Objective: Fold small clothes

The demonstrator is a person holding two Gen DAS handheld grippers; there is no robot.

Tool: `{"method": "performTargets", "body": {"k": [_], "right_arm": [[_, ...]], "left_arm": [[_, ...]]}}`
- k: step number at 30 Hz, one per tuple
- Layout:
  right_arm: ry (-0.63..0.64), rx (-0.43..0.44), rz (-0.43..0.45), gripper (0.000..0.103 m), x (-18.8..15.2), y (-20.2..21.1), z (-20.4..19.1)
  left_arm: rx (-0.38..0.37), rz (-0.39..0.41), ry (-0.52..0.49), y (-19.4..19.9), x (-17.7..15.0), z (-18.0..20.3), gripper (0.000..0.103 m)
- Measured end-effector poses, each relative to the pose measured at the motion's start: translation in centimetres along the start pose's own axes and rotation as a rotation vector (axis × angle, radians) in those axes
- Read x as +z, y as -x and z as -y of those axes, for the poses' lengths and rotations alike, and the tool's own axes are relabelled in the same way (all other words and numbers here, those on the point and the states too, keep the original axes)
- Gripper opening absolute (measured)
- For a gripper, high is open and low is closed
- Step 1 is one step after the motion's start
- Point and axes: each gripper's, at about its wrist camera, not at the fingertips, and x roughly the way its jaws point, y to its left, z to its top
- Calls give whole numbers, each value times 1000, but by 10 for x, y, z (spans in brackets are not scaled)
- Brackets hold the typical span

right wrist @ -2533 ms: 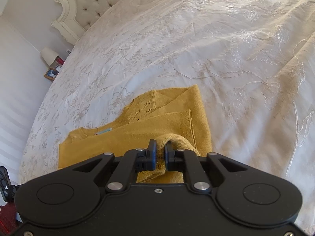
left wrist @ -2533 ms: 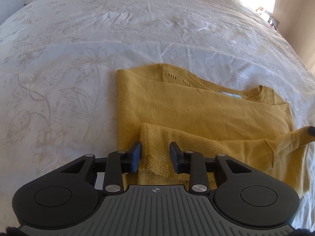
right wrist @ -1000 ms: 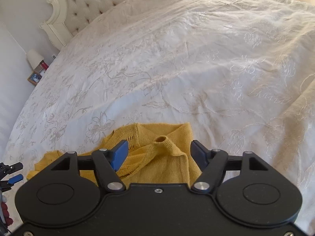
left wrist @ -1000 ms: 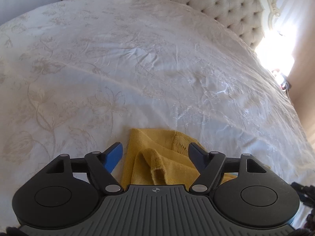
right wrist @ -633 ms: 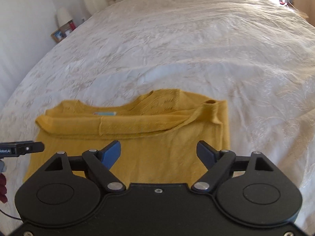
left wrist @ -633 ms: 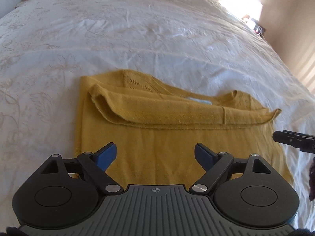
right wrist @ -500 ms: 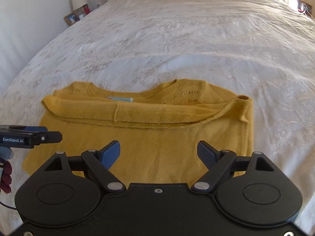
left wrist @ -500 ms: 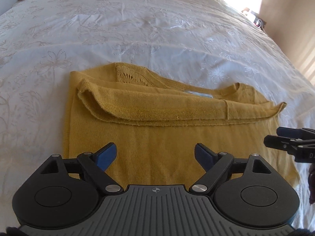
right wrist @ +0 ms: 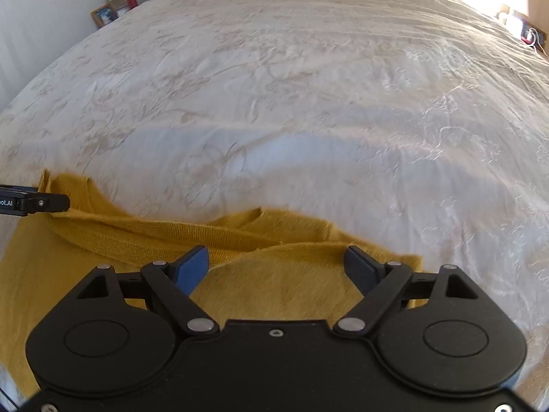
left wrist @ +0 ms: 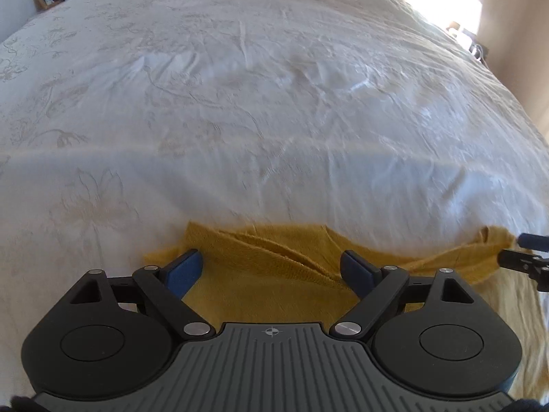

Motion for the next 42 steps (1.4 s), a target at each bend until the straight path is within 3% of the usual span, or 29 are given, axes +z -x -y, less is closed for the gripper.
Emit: {"method": "performTargets", "body": {"k": [4, 8, 11, 17, 20, 23, 27, 31, 34, 37, 42], "right_arm": [[-52, 5, 48, 87, 7, 16, 10], [-70, 30, 41, 88, -7, 29, 9], [-42, 36, -7, 88, -31, 34, -2], [77, 30, -152, 90, -104, 48, -27], [132, 21, -186, 95, -137, 62, -31], [116, 21, -189, 95, -155, 75, -26], [91, 1, -208, 96, -154, 83, -26], [-2, -5, -109, 96, -136, 104, -30], [-3, -8, -53, 102, -122, 109, -47], [24, -16, -89, 102, -111, 93, -68], [55, -58, -237, 102, -123, 54, -96]], "left_arm": [[-1, 62, 31, 19, 16, -4, 88], [-23, 75, -9, 39, 2, 8, 90], [-42, 18, -70, 45, -26, 21, 92], [-38, -172, -249, 53, -116, 39, 93], [-35, -216, -271, 65, -155, 32, 97], [-18, -237, -257, 78, -175, 21, 97], [-14, -246, -295, 86, -179, 21, 97], [-22, -249, -226, 91, -176, 18, 98], [-51, -265, -75, 93, -183, 6, 98], [-48, -278, 16, 98, -201, -1, 98], [-48, -303, 26, 105, -217, 0, 99]]}}
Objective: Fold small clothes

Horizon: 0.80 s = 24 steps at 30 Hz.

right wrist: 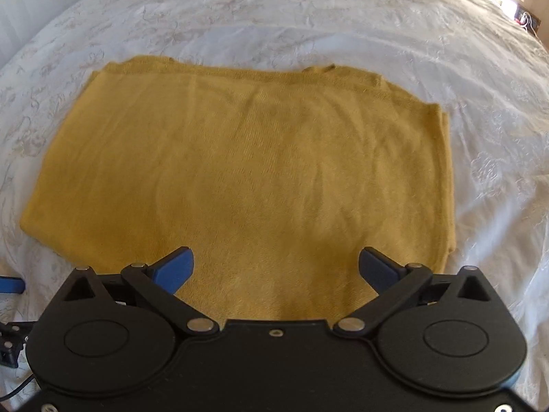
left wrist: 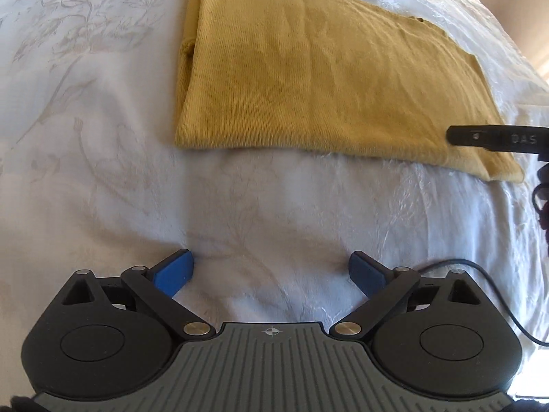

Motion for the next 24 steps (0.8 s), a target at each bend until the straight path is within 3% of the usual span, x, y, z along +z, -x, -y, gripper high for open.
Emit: {"method": "performTargets", "body": {"k": [5, 10, 17, 24], "right_arm": [[-17, -57, -9, 102, -27, -1, -11], [-28, -71, -11, 102, -48, 13, -6], [-234, -42, -54, 102, -85, 26, 17], [-302, -23, -98, 103, -107, 32, 20]], "left_arm": [[-20, 16, 31, -1, -10, -3, 103], [-17, 17, -6, -5, -11, -1, 103], [-6, 54, -70, -6, -18, 7, 103], [1, 65, -171, -3, -27, 12, 103]]}}
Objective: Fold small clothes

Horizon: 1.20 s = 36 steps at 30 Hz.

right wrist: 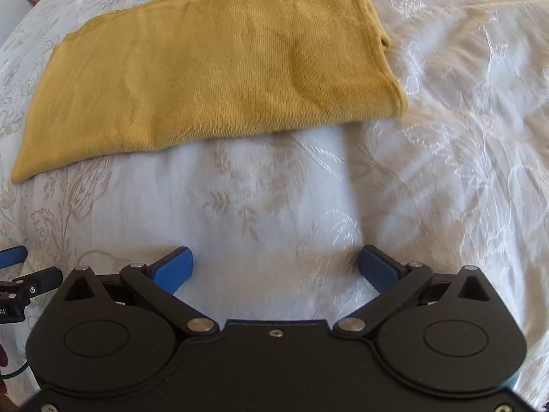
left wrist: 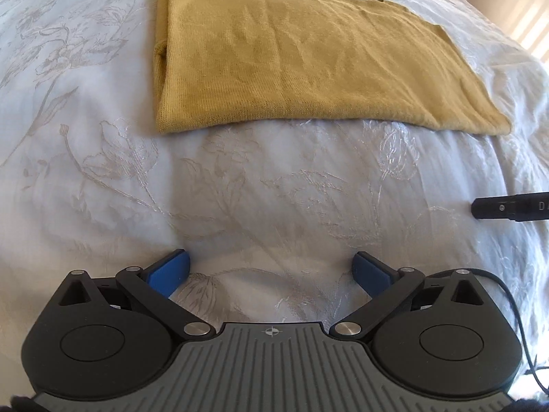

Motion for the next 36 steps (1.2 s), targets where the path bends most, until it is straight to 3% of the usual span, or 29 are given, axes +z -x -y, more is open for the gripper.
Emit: {"method": "performTargets", "body": {"k": [7, 12, 15, 19, 23, 27, 33, 36], "right_arm": [[13, -1, -18, 103, -5, -3, 2], [51, 26, -63, 103, 4, -11, 3], [94, 84, -129, 103, 17, -17, 9], [28, 230, -156, 103, 30, -16, 39], [-53, 396, -150, 103, 31, -15, 73], [-98, 488, -121, 101, 35, -8, 99], [-147, 487, -10, 102, 52, 4, 132], [-120, 453, 46, 102, 63, 13, 139]], "left_arm": [[24, -73, -30, -8, 13, 11, 103], [83, -98, -32, -19, 21, 26, 103], [134, -133, 9, -25, 29, 37, 103], [202, -162, 95, -28, 36, 50, 102], [269, -179, 190, -28, 35, 63, 102], [310, -199, 247, -29, 34, 78, 102], [334, -217, 295, -24, 34, 101, 100], [334, -210, 332, -20, 38, 111, 93]]}}
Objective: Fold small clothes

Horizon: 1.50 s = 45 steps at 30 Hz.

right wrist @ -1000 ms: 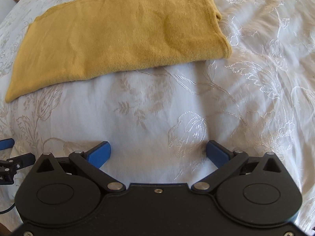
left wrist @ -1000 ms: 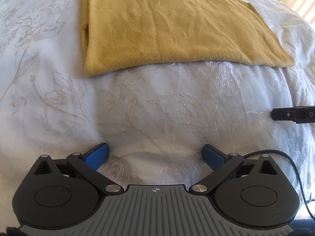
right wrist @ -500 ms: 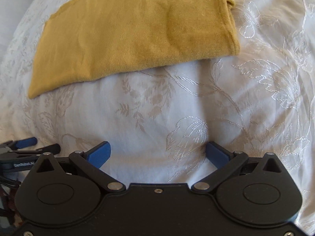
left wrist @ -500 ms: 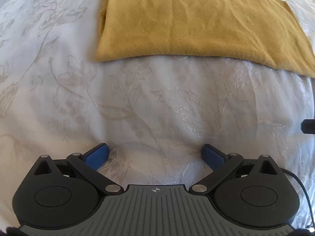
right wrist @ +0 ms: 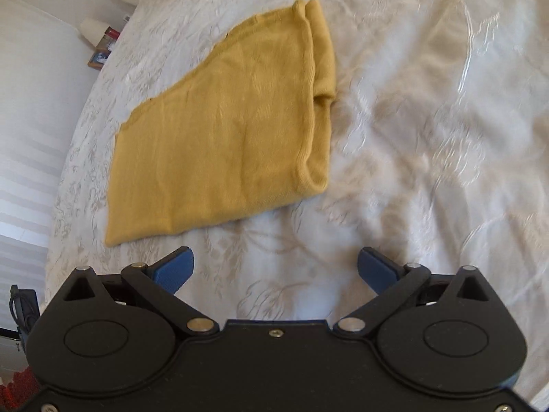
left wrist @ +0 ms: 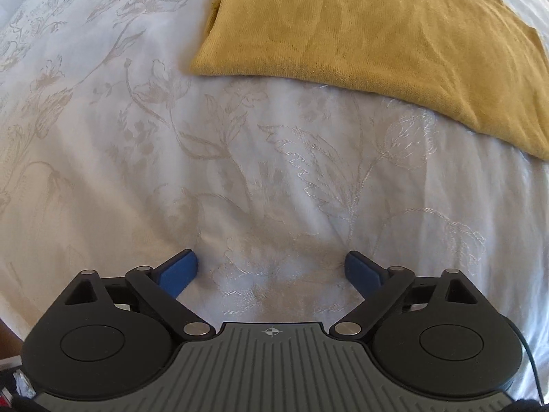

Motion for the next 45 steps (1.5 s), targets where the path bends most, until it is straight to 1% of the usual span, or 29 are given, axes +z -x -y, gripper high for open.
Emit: {"method": "performTargets", "body": {"k": [2, 4, 7, 9, 13, 15, 17, 20, 22, 27, 33, 37, 41, 43, 45], "right_arm": [[33, -20, 23, 102, 10, 4, 1], [43, -32, 45, 102, 20, 7, 5], [35, -21, 85, 102, 32, 10, 9], [22, -7, 99, 102, 37, 10, 11], [8, 25, 98, 102, 47, 8, 16], [7, 33, 90, 102, 51, 2, 15], [8, 41, 82, 102, 55, -4, 14], [-3, 45, 70, 102, 62, -14, 14], [-8, 43, 61, 102, 67, -20, 16], [-4, 42, 35, 102, 81, -36, 20], [-11, 85, 19, 103, 95, -51, 25], [-1, 115, 13, 103, 101, -59, 26], [10, 139, 17, 103, 104, -65, 26], [10, 150, 23, 103, 105, -66, 27], [13, 158, 30, 103, 105, -67, 29]], "left_arm": [[-22, 14, 33, 6, 2, 3, 92], [-32, 44, 61, 14, 8, 4, 92], [-41, 98, 75, 27, 22, 10, 92], [-47, 140, 62, 35, 35, 15, 92], [-65, 195, 25, 45, 60, 20, 92], [-83, 209, 12, 44, 72, 18, 92], [-96, 217, 5, 41, 86, 25, 92], [-94, 228, -14, 35, 105, 28, 92], [-84, 238, -38, 33, 123, 37, 92], [-65, 244, -73, 21, 159, 52, 92], [-34, 221, -91, -5, 196, 64, 91], [-5, 202, -112, -20, 212, 69, 92], [-14, 185, -109, -32, 223, 71, 93], [-15, 185, -121, -34, 227, 74, 94], [-9, 180, -141, -37, 231, 77, 96]]}}
